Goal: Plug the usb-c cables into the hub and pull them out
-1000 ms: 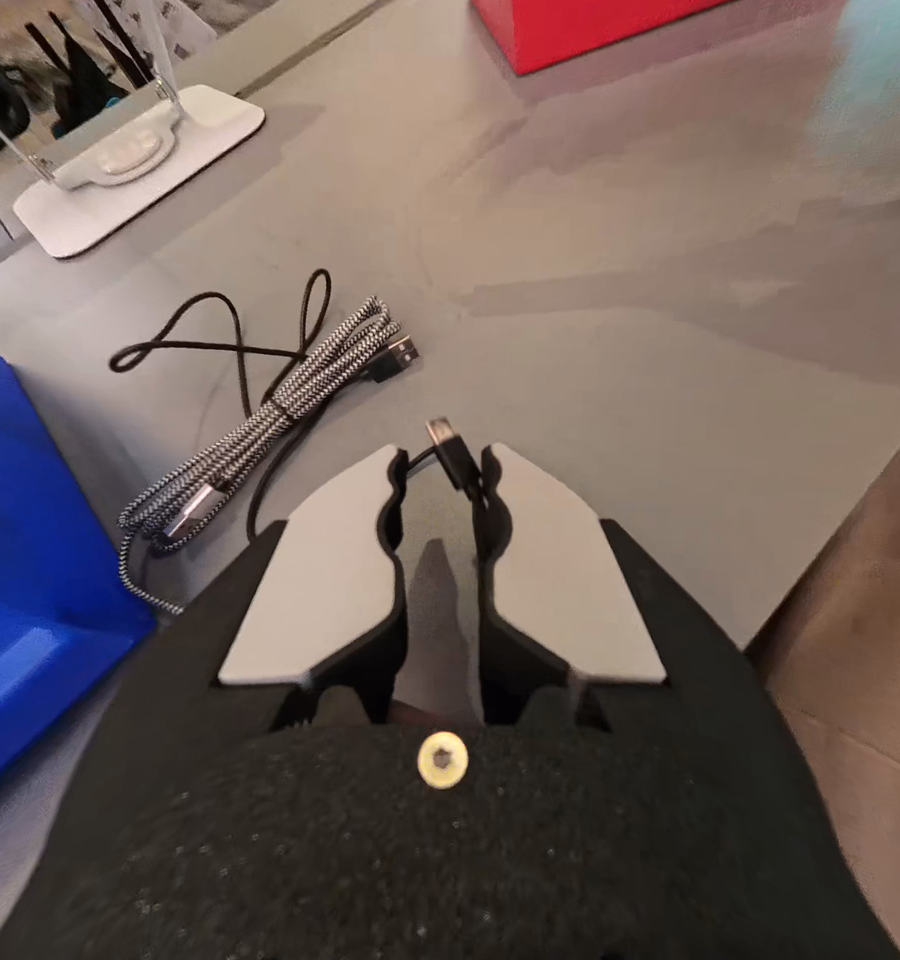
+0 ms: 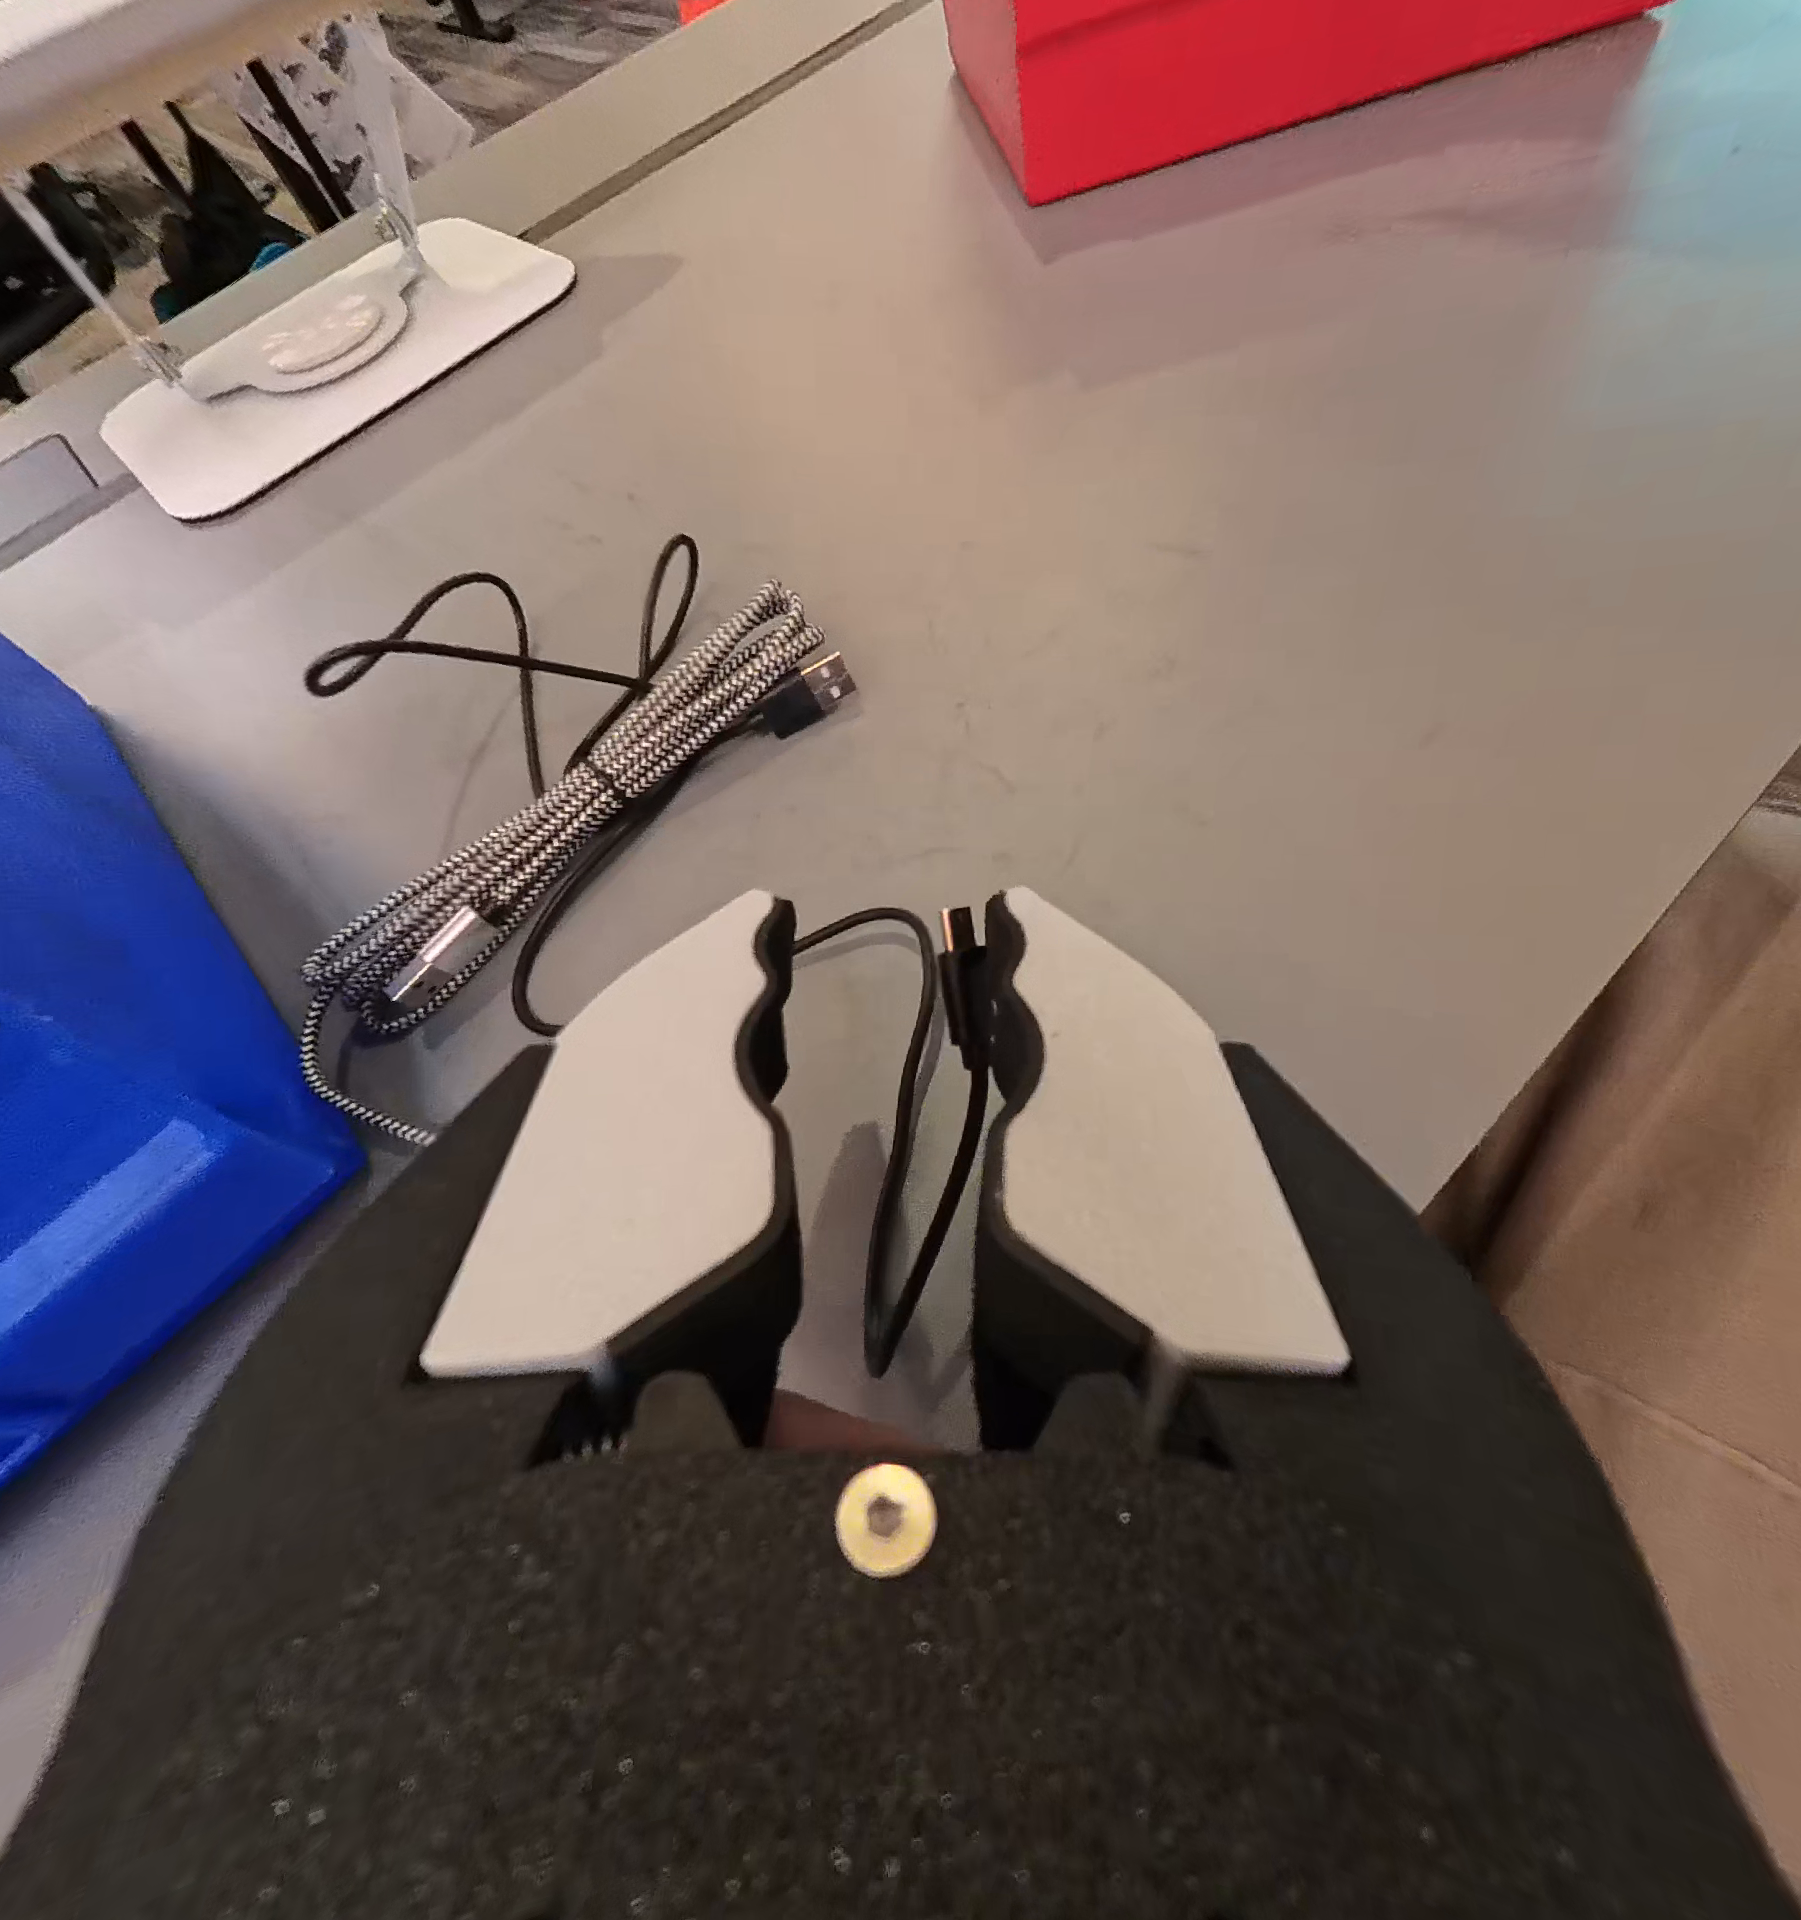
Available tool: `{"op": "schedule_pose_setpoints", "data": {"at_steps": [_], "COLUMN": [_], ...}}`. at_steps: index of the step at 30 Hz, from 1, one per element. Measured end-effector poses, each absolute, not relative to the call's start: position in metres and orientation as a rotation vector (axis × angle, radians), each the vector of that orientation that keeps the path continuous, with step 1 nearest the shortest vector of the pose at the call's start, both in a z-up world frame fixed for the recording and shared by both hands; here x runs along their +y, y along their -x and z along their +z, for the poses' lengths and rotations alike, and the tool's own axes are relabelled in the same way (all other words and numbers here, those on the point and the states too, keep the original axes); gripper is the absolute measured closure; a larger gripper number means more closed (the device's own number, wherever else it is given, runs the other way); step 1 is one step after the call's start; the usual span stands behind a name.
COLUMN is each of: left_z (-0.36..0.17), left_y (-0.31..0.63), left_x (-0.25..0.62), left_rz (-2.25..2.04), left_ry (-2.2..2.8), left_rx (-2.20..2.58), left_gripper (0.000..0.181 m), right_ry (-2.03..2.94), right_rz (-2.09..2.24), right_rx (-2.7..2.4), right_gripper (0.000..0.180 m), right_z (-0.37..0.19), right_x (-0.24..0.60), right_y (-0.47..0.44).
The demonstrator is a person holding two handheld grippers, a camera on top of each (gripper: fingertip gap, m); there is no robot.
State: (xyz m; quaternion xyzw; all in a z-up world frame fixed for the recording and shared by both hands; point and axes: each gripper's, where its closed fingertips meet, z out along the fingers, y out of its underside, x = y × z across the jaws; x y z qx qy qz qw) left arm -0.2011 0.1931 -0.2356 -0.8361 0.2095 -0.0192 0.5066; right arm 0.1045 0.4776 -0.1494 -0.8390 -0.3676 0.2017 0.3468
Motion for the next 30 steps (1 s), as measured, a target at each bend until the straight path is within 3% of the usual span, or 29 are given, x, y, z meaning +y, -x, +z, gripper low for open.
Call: {"op": "schedule_pose_setpoints", "data": {"at_steps": [3, 7, 11, 14, 17, 20, 21, 30], "left_z": [-0.237, -0.241, -0.241, -0.234, -0.222, -0.207, -0.204, -0.22], "left_y": [0.199, 0.192, 0.192, 0.189, 0.195, 0.204, 0.209, 0.273], "left_x": [0.194, 0.197, 0.2, 0.2, 0.197, 0.19, 0.186, 0.139], "left_rz": [-0.088, -0.081, -0.039, -0.08, -0.087, -0.126, -0.143, -0.098], "left_ry": [2.019, 2.025, 2.048, 2.029, 2.006, 1.982, 1.981, 2.049], "left_rx": [0.496, 0.541, 0.492, 0.462, 0.426, 0.361, 0.332, 0.201], "left_gripper": [0.146, 0.146, 0.139, 0.136, 0.131, 0.131, 0.131, 0.14], "right_ry": [2.09, 2.019, 2.062, 2.035, 2.023, 2.098, 2.107, 2.045], "right_rz": [0.25, -0.099, 0.102, 0.348, 0.301, 0.251, 0.264, 0.166], "right_rx": [-1.085, -1.174, -1.09, -1.107, -1.095, -1.168, -1.151, -1.101], "right_gripper": [0.116, 0.122, 0.118, 0.129, 0.132, 0.146, 0.161, 0.164], "right_z": [-0.18, -0.221, -0.218, -0.211, -0.214, -0.243, -0.247, -0.245], "right_x": [0.463, 0.464, 0.444, 0.416, 0.407, 0.398, 0.395, 0.394], "right_y": [-0.155, -0.193, -0.159, -0.108, -0.086, -0.078, -0.073, -0.069]}}
